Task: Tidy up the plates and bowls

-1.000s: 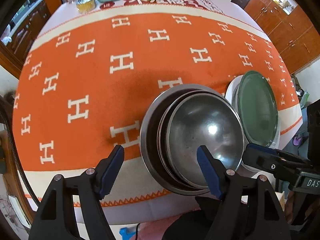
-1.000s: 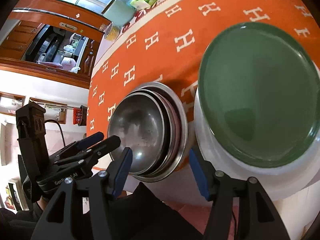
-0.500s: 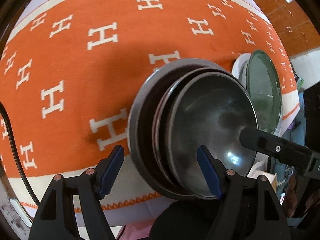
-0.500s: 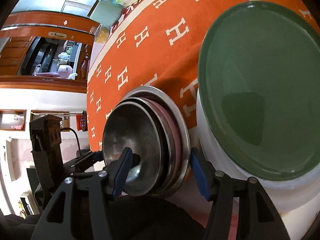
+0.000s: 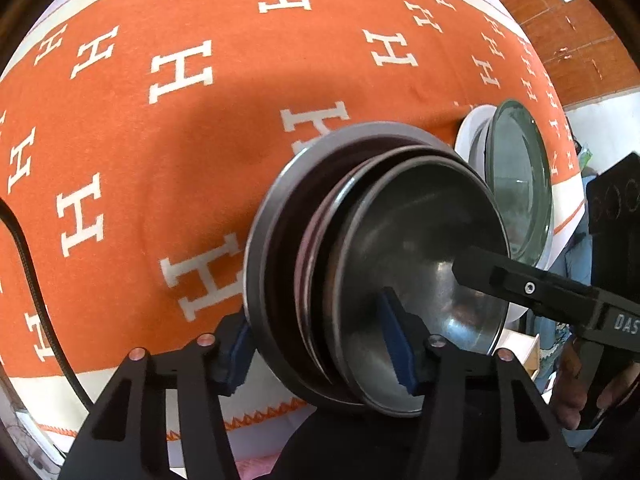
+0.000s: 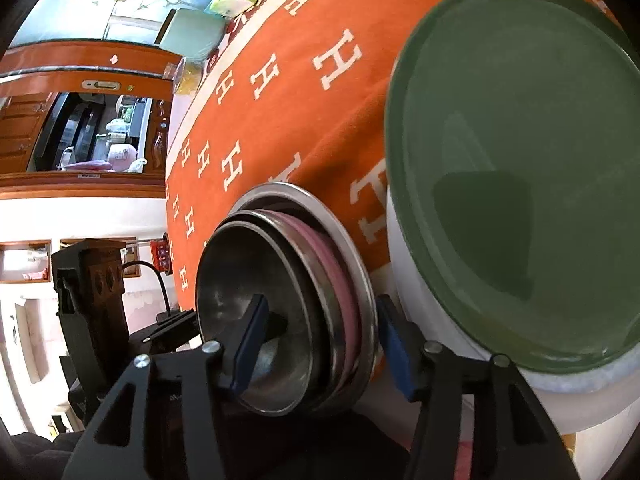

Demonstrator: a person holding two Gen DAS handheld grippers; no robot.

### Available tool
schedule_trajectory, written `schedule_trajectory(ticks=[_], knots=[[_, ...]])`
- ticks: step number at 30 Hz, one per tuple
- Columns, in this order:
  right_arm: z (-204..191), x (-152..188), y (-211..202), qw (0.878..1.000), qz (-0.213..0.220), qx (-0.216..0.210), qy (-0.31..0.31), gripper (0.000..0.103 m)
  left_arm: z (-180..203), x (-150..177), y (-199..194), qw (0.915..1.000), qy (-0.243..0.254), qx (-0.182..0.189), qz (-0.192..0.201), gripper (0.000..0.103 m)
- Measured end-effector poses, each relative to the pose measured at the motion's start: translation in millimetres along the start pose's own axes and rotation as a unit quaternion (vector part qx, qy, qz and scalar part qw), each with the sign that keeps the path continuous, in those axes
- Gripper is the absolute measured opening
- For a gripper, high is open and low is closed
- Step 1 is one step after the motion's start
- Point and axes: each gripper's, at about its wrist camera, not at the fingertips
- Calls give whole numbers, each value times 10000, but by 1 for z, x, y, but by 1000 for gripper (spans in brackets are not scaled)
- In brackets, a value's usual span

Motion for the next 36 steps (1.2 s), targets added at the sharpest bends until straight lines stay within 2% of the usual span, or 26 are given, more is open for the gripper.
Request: schedule_trajectory(ticks=[4, 7, 15, 21, 27, 36], knots=[[5, 1, -1, 9999, 13, 58, 113, 39, -5, -3, -1, 9999, -120, 93, -4, 50], [7, 1, -1, 9999, 21, 46, 164, 35, -4, -1, -1, 9999, -144, 84, 5, 50], [5, 5, -6, 9999, -19, 98, -62, 35, -5, 7, -9, 9998, -193, 2, 94, 50], [-1, 2, -16, 9995, 129, 109, -251, 31, -2, 15, -20, 9993, -231, 21, 299, 50], [-5, 3, -35, 9982, 400, 19, -442, 31, 10, 27, -40, 9976, -234, 92, 650, 49], [-9, 7, -68, 9929, 796, -52, -881, 30, 27, 46, -76, 9881, -318, 458, 1430, 48]])
Point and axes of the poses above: each gripper's, at about its wrist camera, not at the fingertips, and y roughly the way its jaws point, z to its right, x to its underside, and after that the axes turned 10 degrees about -y, right-handed
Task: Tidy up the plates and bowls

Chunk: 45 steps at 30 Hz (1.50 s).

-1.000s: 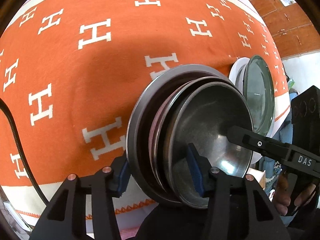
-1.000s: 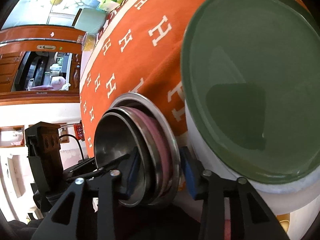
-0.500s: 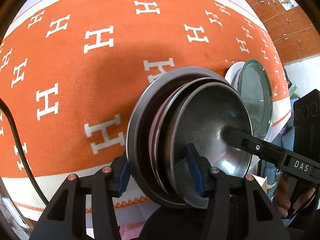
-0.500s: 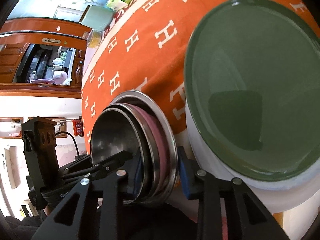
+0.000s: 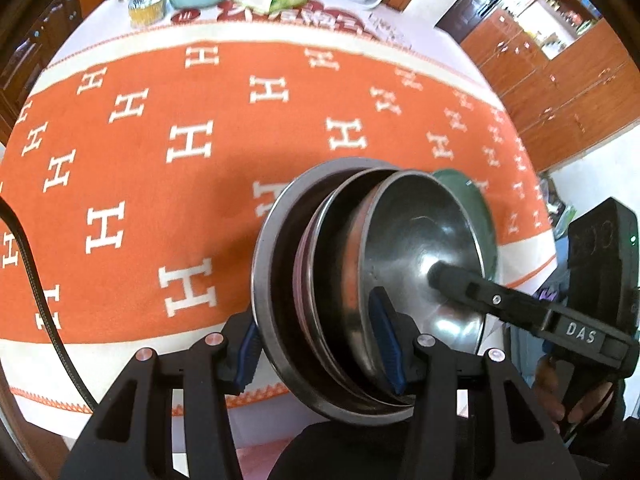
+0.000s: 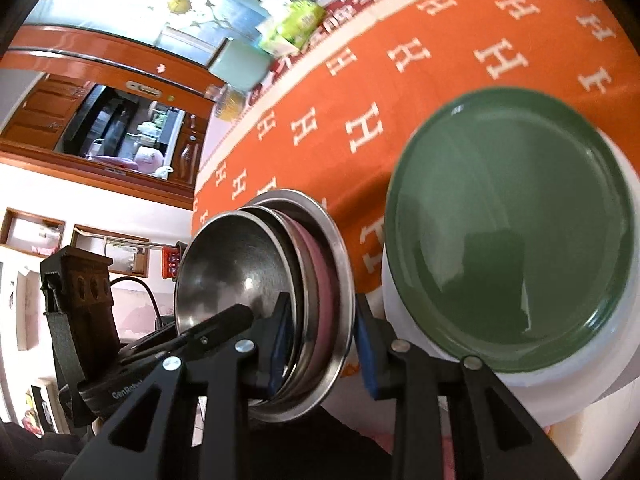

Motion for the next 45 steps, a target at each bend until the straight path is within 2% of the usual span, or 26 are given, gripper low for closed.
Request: schedule_trajectory(ticks=[4, 7, 13, 19, 30, 39, 45], knots=[[3, 0, -14, 9998, 182, -26, -111, 29, 11, 4, -13, 9992, -57, 280, 290, 48], [7, 1, -26, 9994, 296, -27, -162, 29, 24, 5, -15, 9987, -48, 343, 374, 48], [19, 2, -49, 9985, 498, 95, -219, 29, 51, 10, -10, 9984, 26, 414, 377, 48], [41, -1, -67, 9986, 476, 216, -121, 29, 82, 10, 4, 9988, 136, 399, 262, 48], [95, -23, -86, 9995, 97, 310, -42, 29, 133, 7, 40, 9997, 44, 251, 47, 48], [125, -46, -78, 9978, -501, 152, -414, 29, 149, 5, 69, 9985, -551, -40, 11, 48], [131, -54, -69, 9931, -855, 43, -798, 29, 146, 11, 80, 9943, -1036, -224, 96, 48]])
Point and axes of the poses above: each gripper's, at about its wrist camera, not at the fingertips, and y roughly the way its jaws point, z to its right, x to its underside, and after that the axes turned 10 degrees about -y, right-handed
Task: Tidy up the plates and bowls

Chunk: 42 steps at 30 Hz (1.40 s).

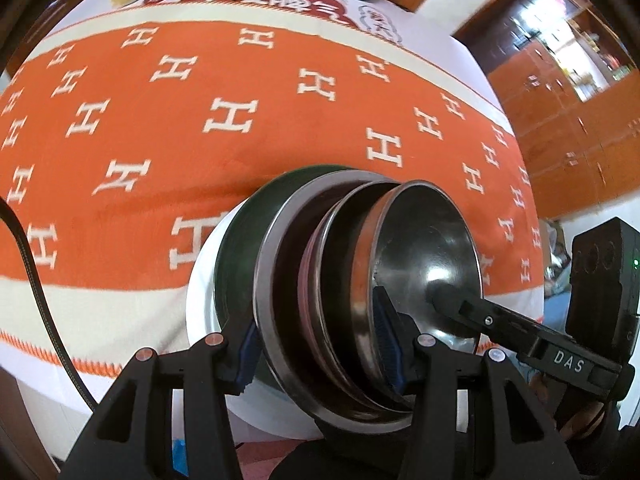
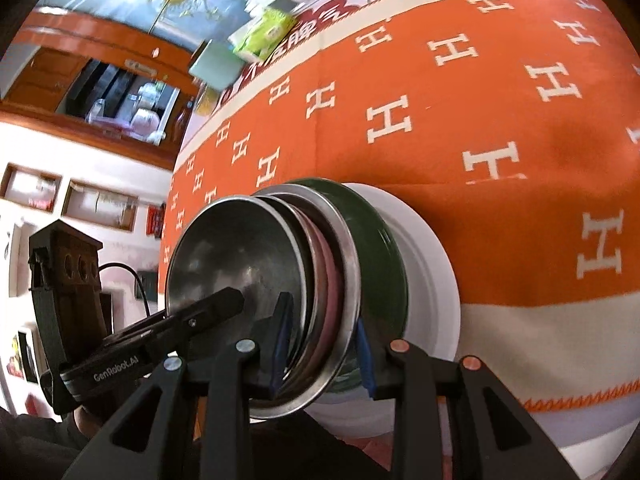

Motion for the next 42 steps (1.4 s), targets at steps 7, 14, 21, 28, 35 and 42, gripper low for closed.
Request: schedule_trajectory(ticks=[7, 14, 21, 28, 35, 42], knots=[[0, -7, 7, 9994, -175, -5, -298, 29, -4, 5, 8, 9994, -292, -186, 40, 48], [-5, -9, 9, 9990, -158, 160, -381, 31, -2, 5, 11, 9992, -215, -345, 31, 48], [-6, -4, 9, 9980, -27, 569, -261, 32, -2, 6, 14, 9993, 72, -370, -24, 48], [-10, 1, 6, 9957, 229, 892, -41, 32, -2, 7, 8, 9983, 495, -317, 2, 49], [-30, 13, -9, 9901, 596, 1273, -54, 47, 1, 13, -16, 9949, 964, -281, 138, 51], [-52, 34, -30, 9826, 1158, 1451, 17, 53, -2, 25, -52, 9889, 1329, -269, 604, 66]])
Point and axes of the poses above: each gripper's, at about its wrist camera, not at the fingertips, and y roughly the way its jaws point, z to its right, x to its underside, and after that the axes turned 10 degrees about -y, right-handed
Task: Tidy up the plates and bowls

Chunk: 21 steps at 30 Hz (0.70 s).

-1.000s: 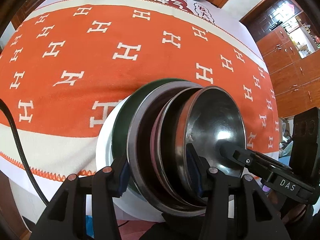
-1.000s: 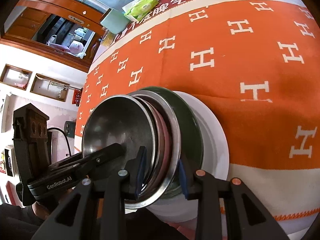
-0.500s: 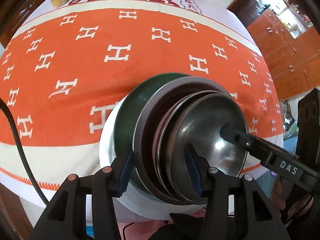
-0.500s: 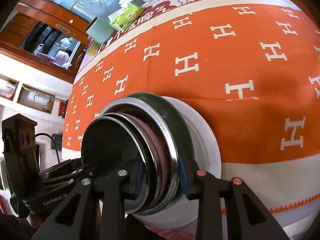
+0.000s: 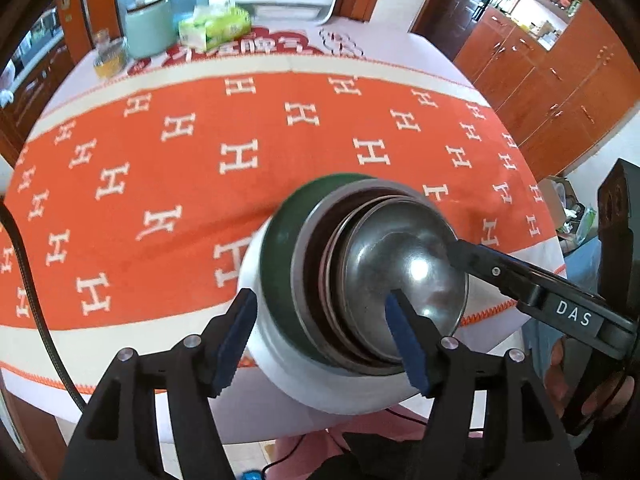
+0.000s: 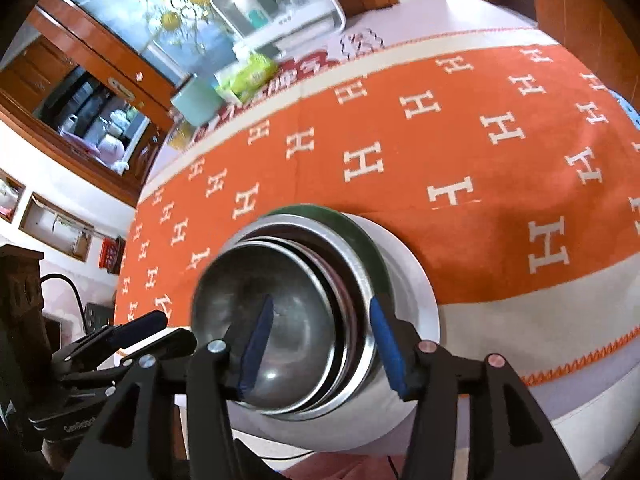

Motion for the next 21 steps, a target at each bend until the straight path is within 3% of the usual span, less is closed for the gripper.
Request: schedule_trajectory(ticks=[4, 9, 13, 21], knots=[[-13, 12, -19, 9992, 265, 260, -127, 58, -6, 6, -20, 9996, 29, 144, 221, 71], [-29, 24, -43, 9975, 208, 535, -404, 61, -15, 14, -50, 9987, -11, 162, 489, 77], [-41, 32, -74, 9951, 276, 637, -709, 84, -21, 22, -79, 9977, -75, 245, 628, 84], [-53, 44, -122, 9896, 9, 928, -1101, 100, -8, 39, -124, 9961, -142, 192, 850, 93]])
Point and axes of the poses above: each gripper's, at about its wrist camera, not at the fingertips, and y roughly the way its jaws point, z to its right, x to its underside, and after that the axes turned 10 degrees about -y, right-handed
